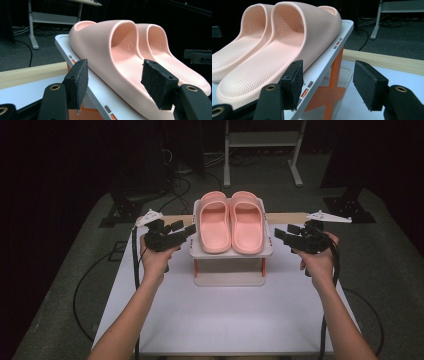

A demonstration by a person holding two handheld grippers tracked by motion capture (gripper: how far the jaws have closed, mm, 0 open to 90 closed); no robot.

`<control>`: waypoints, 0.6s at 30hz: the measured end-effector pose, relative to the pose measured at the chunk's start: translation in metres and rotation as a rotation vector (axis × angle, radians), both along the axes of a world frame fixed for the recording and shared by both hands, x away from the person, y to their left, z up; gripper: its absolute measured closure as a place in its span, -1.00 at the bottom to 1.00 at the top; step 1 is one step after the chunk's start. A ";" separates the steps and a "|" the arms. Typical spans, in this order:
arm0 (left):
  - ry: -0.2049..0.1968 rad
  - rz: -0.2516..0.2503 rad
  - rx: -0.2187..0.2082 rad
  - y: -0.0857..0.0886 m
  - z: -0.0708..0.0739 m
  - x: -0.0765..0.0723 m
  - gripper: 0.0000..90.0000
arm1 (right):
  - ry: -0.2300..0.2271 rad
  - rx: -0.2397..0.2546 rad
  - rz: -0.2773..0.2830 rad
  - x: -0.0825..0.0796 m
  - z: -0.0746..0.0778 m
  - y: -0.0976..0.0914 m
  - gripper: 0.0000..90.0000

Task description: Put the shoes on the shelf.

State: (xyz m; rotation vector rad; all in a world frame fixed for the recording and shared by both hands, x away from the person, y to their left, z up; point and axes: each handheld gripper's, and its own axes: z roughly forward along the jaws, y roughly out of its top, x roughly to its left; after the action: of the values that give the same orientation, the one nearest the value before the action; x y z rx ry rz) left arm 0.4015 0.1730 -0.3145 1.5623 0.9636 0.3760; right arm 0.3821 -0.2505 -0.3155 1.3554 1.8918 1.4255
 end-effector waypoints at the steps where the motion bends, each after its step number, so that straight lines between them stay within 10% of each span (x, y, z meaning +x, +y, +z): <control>1: 0.000 0.000 0.000 0.000 0.000 0.000 -0.16 | 0.000 0.000 0.000 0.000 0.000 0.000 -0.10; 18: -0.004 0.003 -0.003 0.009 -0.011 -0.009 -0.24 | 0.006 0.006 -0.007 -0.011 -0.009 -0.011 -0.13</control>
State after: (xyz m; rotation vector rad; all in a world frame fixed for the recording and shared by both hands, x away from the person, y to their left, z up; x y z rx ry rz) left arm 0.3921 0.1816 -0.3251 1.5566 0.9633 0.3792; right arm 0.3714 -0.2619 -0.3249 1.3694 1.8863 1.4268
